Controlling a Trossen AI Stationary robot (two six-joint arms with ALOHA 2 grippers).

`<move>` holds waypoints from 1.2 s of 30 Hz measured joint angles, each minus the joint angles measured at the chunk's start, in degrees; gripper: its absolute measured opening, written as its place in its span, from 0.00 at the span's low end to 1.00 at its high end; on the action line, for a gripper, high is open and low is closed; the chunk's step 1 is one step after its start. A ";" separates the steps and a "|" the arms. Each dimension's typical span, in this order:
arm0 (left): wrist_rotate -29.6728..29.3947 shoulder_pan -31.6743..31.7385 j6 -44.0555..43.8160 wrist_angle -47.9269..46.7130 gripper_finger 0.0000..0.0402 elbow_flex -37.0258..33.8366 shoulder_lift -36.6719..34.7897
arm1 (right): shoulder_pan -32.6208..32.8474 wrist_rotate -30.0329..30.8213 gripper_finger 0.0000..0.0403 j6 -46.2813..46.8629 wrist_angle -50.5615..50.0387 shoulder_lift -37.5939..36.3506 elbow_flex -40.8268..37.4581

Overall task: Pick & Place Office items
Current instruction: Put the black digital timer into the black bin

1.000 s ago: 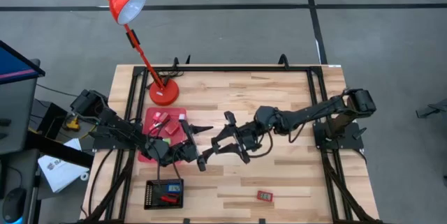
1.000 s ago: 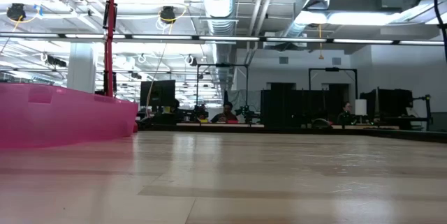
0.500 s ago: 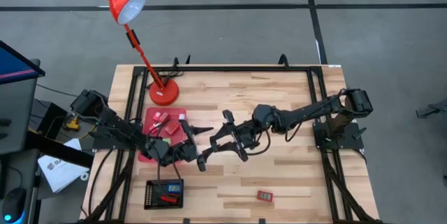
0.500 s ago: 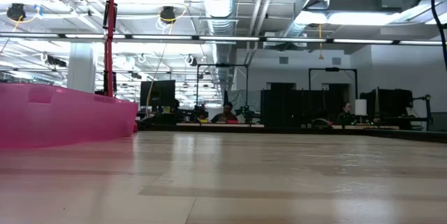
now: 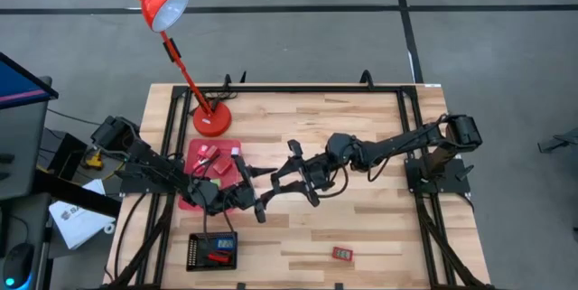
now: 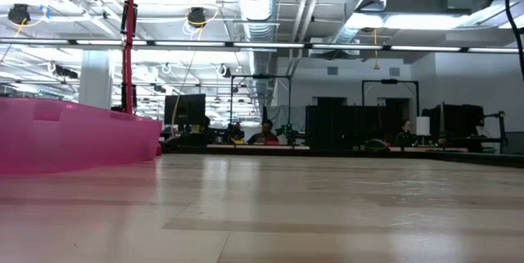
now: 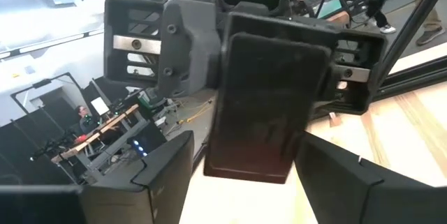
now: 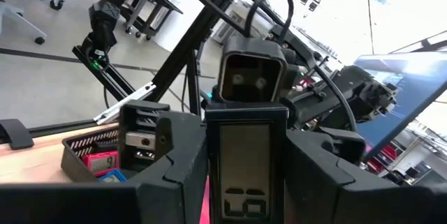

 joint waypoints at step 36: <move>-9.34 -0.15 -0.14 -7.81 0.39 0.28 -2.68 | 2.23 3.47 0.40 1.67 -3.72 -3.15 -0.15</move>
